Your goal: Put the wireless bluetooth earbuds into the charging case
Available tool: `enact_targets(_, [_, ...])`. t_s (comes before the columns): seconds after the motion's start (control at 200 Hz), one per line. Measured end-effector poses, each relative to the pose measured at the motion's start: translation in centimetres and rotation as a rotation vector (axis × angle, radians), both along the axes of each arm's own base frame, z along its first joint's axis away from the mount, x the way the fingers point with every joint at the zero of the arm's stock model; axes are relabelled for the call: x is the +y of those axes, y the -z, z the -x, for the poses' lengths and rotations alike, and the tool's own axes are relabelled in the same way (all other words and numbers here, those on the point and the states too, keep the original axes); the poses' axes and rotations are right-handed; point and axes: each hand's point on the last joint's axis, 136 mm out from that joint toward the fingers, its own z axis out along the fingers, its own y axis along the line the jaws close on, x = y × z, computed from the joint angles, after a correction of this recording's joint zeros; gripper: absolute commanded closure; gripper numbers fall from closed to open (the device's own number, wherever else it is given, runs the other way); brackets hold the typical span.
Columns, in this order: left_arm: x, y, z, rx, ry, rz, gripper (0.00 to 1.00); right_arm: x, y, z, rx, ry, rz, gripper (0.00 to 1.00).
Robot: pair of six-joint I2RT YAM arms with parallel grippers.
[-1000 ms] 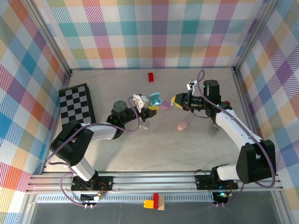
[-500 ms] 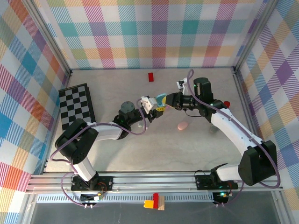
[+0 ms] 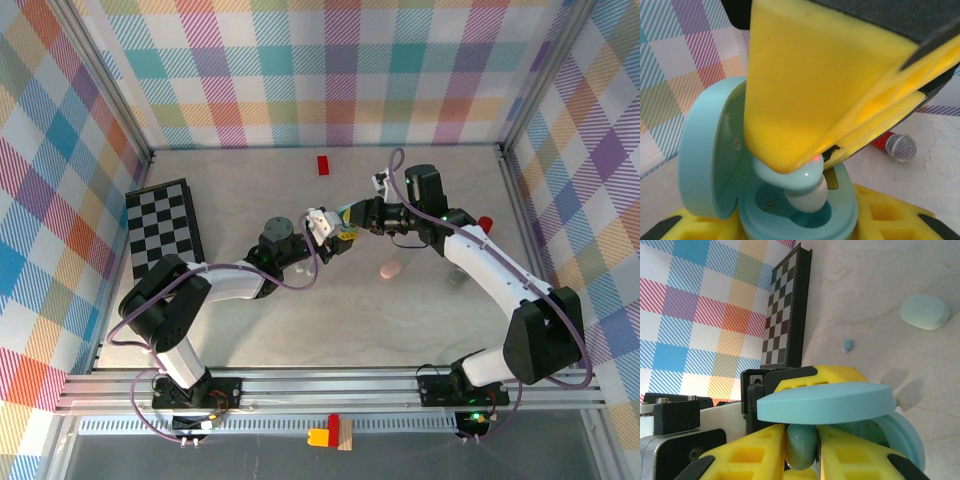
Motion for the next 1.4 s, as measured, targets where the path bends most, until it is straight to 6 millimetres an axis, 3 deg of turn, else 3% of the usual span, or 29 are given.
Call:
enact_targets(0.67, [0.4, 2.3, -0.5, 0.081, -0.043, -0.065, 0.61, 0.3, 2.7, -0.9, 0.007, 0.019, 0.094, 0.72])
enact_targets(0.79, [0.4, 2.4, -0.5, 0.084, -0.043, -0.067, 0.61, 0.3, 2.6, -1.0, 0.001, 0.024, 0.103, 0.63])
enact_targets(1.02, [0.4, 1.4, -0.4, 0.077, -0.042, -0.034, 0.61, -0.4, 0.8, -0.2, -0.076, 0.025, 0.121, 0.42])
enact_targets(1.245, [1.5, -0.3, -1.4, 0.078, -0.073, 0.022, 0.61, -1.2, -2.3, 1.0, -0.186, 0.021, 0.110, 0.40])
enact_targets(1.4, [5.0, -1.8, -3.5, 0.074, -0.161, 0.045, 0.61, -2.0, -4.0, 1.9, -0.255, 0.040, 0.096, 0.39])
